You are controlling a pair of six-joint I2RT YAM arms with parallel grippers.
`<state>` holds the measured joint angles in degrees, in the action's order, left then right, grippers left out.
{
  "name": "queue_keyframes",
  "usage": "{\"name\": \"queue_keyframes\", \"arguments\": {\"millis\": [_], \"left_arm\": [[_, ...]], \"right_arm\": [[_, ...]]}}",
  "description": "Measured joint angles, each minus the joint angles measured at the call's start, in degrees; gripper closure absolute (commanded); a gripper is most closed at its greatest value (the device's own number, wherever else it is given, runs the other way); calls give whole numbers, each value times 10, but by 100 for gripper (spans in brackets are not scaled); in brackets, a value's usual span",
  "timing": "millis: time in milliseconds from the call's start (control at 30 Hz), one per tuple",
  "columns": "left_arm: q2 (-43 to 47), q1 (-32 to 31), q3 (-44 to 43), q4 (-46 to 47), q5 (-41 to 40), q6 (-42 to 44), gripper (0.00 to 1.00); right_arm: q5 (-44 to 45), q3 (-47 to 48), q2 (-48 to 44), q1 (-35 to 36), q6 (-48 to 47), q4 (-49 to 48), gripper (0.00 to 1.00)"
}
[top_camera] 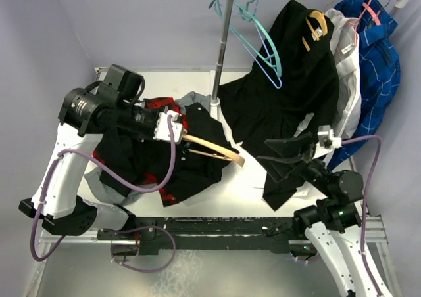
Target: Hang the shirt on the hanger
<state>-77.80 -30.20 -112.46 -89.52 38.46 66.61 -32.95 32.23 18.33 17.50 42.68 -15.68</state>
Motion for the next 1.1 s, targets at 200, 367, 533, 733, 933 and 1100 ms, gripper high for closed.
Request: {"name": "queue_keyframes", "arguments": {"millis": [200, 367, 533, 733, 933, 1100], "left_arm": [[-12, 2, -57, -3, -11, -11, 100], [-30, 2, -99, -2, -18, -33, 100], [-30, 2, -102, 8, -25, -56, 100], [-30, 2, -102, 54, -36, -94, 100], [-32, 2, -102, 87, -39, -116, 100], [-36, 2, -102, 96, -39, -120, 100]], "right_arm": [[-42, -86, -52, 0, -15, 84, 24], [-46, -116, -92, 0, -17, 108, 31], [-44, -144, -81, 4, -6, 66, 32], [5, -172, -15, 66, -2, -7, 33], [148, -177, 99, 230, -19, -92, 39], [250, -194, 154, 245, -20, -185, 40]]}}
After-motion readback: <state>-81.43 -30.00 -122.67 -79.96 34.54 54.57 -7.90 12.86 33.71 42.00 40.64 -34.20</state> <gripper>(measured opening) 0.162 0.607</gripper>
